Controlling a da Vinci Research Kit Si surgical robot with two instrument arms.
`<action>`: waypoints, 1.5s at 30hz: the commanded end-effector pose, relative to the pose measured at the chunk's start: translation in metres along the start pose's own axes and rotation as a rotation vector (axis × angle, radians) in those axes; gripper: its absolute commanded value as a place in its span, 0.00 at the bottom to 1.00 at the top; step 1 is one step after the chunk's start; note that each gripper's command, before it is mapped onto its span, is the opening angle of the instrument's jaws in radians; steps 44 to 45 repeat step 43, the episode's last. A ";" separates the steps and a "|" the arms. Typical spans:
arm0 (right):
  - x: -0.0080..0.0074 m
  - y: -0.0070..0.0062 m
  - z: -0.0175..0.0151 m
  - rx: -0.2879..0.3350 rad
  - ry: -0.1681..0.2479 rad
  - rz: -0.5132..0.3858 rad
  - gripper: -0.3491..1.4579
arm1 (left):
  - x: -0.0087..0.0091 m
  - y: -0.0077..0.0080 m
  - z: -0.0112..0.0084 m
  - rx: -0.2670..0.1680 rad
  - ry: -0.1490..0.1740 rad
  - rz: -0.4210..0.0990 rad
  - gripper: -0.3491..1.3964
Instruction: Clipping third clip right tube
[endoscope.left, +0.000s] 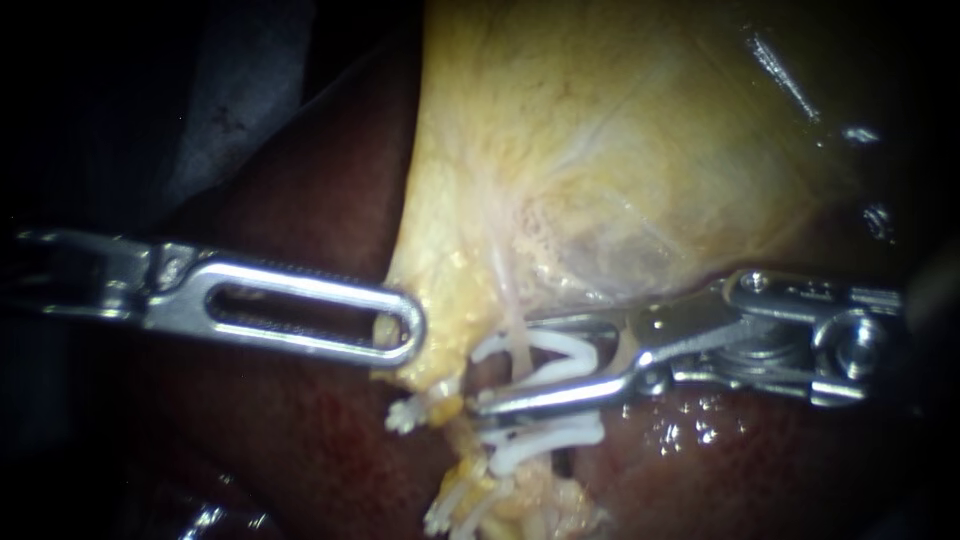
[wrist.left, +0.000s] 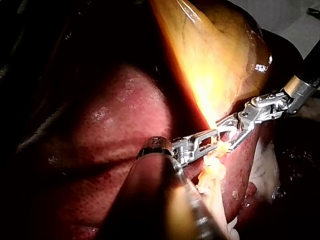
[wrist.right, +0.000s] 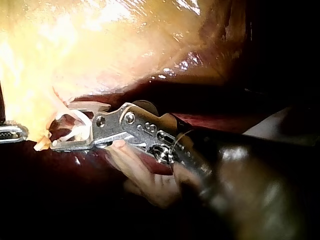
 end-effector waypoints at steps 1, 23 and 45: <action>0.0000 0.0000 0.0000 0.000 0.000 0.000 0.43 | 0.0000 0.0000 0.0000 0.001 0.000 0.000 0.00; -0.0004 0.0022 -0.0022 -0.012 0.007 -0.001 0.02 | -0.0001 0.0004 0.0000 0.000 0.000 0.001 0.00; -0.0007 0.0019 -0.0022 -0.009 0.005 -0.004 0.00 | 0.0000 0.0005 0.0002 -0.001 -0.001 0.002 0.00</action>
